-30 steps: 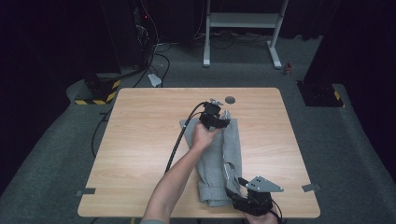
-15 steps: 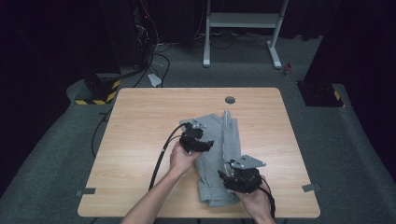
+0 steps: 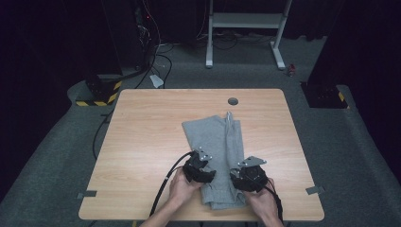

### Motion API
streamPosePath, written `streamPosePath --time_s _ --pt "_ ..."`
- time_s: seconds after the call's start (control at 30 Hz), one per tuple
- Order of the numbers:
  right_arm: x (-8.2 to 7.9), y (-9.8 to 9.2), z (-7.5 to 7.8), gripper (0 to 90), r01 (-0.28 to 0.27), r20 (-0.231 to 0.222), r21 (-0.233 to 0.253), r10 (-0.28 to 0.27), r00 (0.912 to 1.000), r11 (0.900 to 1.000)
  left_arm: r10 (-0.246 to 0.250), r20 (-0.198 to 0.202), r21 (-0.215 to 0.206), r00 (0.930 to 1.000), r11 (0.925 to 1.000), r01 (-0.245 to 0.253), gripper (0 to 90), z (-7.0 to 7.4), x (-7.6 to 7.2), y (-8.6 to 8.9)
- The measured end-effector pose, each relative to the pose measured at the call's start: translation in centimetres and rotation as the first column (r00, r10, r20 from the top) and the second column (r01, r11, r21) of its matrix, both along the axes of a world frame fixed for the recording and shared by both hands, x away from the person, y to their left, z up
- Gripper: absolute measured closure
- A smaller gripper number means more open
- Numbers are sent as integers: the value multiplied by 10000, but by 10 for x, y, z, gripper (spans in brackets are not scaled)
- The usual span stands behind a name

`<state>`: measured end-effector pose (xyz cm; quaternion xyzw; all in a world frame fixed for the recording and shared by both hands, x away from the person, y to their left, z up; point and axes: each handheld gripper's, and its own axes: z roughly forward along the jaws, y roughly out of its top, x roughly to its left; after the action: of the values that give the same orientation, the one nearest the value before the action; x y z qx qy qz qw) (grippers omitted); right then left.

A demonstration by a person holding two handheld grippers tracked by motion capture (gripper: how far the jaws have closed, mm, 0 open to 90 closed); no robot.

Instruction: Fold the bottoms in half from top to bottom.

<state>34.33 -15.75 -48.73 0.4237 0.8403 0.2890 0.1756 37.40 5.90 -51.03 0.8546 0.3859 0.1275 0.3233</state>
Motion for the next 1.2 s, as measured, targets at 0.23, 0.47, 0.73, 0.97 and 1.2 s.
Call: streamPosePath --time_s 0.23,0.47,0.73,0.97,1.2 --pt "9 -5 -16 400 -3 -628 192 15 9980 9998 62 127 163 9999 9998 -65 395 0 4 5" --pt "30 19 -18 402 -159 -424 213 168 9990 9996 695 439 378 9966 9967 -711 384 -1 29 32" --pt "48 60 -5 375 -328 243 179 324 9992 9993 1325 312 -210 9907 9910 -1319 368 4 49 57" --pt "53 79 -1 312 -590 26 4 590 9983 9983 653 617 -282 9960 9976 -637 363 15 19 45" --pt "57 76 -7 323 -334 -375 -349 321 9988 9988 663 520 100 9964 9977 -669 378 1 14 45"
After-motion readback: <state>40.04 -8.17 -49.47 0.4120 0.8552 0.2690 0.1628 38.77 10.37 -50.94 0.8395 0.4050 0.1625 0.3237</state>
